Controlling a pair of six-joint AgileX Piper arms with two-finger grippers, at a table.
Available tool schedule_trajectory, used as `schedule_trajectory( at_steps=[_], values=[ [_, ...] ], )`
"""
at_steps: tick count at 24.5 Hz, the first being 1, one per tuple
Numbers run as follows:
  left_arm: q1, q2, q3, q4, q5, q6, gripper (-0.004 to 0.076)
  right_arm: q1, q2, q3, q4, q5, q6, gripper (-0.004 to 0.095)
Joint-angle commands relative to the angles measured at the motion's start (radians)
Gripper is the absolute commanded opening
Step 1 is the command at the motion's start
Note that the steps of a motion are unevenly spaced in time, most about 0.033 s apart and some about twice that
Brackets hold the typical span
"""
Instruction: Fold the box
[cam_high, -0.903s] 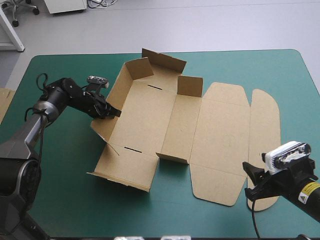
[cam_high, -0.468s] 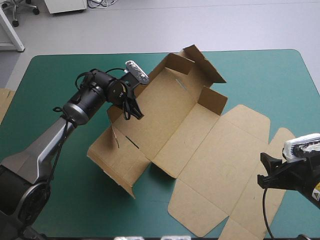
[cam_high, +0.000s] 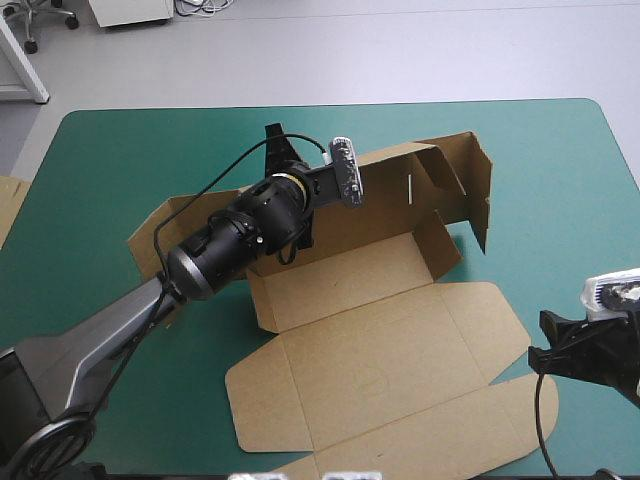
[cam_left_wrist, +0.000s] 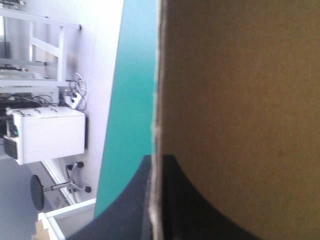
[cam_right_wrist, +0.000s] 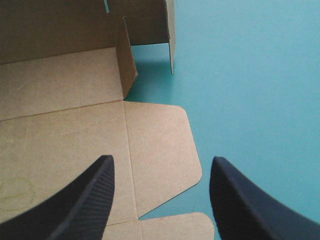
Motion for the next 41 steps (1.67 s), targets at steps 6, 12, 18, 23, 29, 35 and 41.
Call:
schedule_trajectory(
  at_steps=[6, 12, 18, 23, 29, 35, 41],
  values=[
    [-0.092, -0.059, -0.035, 0.182, -0.142, -0.088, -0.001, 0.0, 0.032, -0.146, -0.073, 0.019, 0.014, 0.0538],
    [-0.145, -0.059, -0.035, 0.278, -0.209, -0.088, -0.001, 0.0, 0.055, -0.2, -0.073, 0.047, 0.014, 0.0538],
    [-0.146, -0.059, 0.0, 0.306, -0.239, -0.098, -0.001, 0.0, 0.055, -0.219, -0.067, 0.074, 0.014, 0.0538],
    [-0.176, -0.059, 0.171, 0.619, -0.237, -0.355, -0.001, 0.0, 0.055, -0.219, -0.065, 0.083, 0.009, 0.0538],
    [-0.304, -0.059, 0.436, 1.056, -0.085, -0.818, -0.001, 0.0, 0.055, -0.219, -0.065, 0.079, -0.02, 0.0538],
    [-0.322, -0.057, 0.492, 1.054, -0.05, -0.823, -0.001, 0.0, 0.137, -0.219, -0.112, 0.03, -0.014, 0.0524],
    [-0.322, -0.055, 0.492, 1.054, -0.062, -0.839, -0.001, 0.0, 0.329, -0.327, -0.167, -0.059, -0.027, -0.0013]
  ],
)
